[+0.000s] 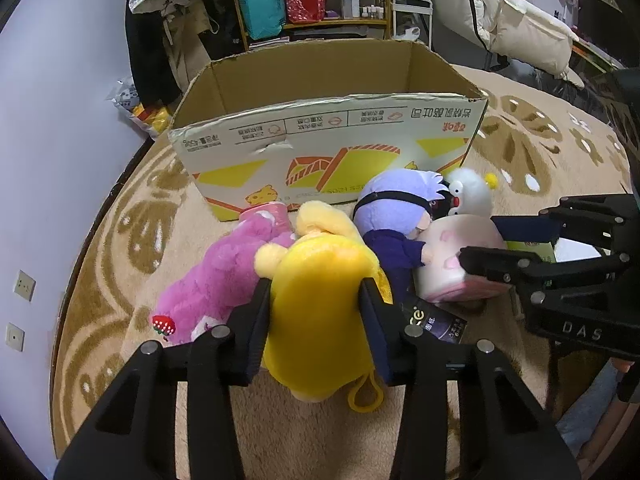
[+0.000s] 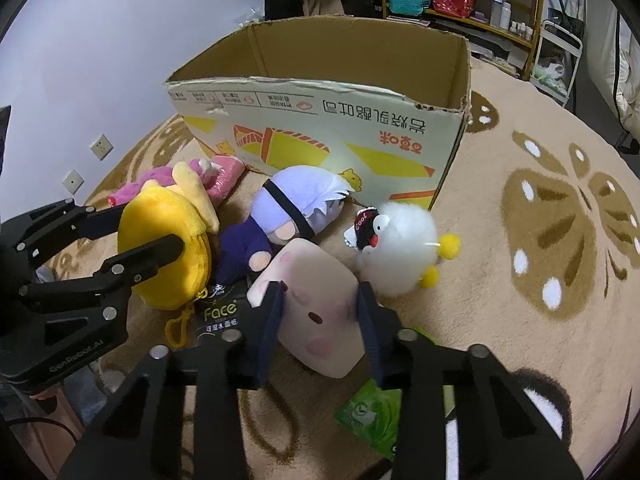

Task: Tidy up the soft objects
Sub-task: 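Close the left tool on the yellow plush while the right tool grasps the pink-white plush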

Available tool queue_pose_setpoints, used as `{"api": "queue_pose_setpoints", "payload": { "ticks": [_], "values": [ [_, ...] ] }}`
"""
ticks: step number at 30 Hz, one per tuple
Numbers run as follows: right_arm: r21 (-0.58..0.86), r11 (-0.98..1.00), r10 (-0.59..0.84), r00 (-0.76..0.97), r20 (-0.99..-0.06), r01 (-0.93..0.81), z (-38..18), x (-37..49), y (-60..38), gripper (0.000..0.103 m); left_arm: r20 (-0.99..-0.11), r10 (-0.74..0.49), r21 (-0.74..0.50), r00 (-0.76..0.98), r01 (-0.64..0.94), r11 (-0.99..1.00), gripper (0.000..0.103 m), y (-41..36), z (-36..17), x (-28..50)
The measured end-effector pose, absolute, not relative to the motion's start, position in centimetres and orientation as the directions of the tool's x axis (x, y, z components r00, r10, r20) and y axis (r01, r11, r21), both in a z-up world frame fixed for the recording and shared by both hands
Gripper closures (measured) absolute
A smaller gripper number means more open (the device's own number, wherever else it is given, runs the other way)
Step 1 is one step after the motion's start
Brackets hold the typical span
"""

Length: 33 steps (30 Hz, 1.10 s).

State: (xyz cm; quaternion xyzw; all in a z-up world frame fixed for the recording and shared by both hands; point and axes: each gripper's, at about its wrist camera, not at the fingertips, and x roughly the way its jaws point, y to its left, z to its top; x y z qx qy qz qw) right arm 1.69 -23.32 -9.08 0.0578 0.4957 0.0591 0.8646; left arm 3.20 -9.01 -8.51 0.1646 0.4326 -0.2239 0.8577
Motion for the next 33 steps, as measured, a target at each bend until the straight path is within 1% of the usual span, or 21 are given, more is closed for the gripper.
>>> {"api": "queue_pose_setpoints", "payload": {
  "ticks": [4,18,26,33],
  "values": [
    [0.155,0.987,0.157,0.514,-0.843,-0.046,-8.6,1.5,-23.4,0.075,-0.805,-0.242,0.089,0.542,0.513,0.853,0.062,-8.7,-8.1,2.9],
    [0.183,0.983,0.140,0.590,-0.795,0.015,-5.8,0.4,-25.0,0.079,-0.747,-0.231,0.076,0.624,0.425,0.902,0.062,-6.2,-5.7,1.9],
    [0.155,0.987,0.082,0.707,-0.702,0.040,-2.6,-1.3,-25.4,0.079,-0.699,-0.198,0.109,0.688,0.376,0.920,0.062,-5.3,-4.3,1.1],
    [0.161,0.984,0.054,0.749,-0.661,0.071,-1.1,-1.9,-26.1,0.079,-0.639,-0.179,0.139,0.748,0.342,0.929,0.062,-4.6,-2.7,0.2]
  ]
}}
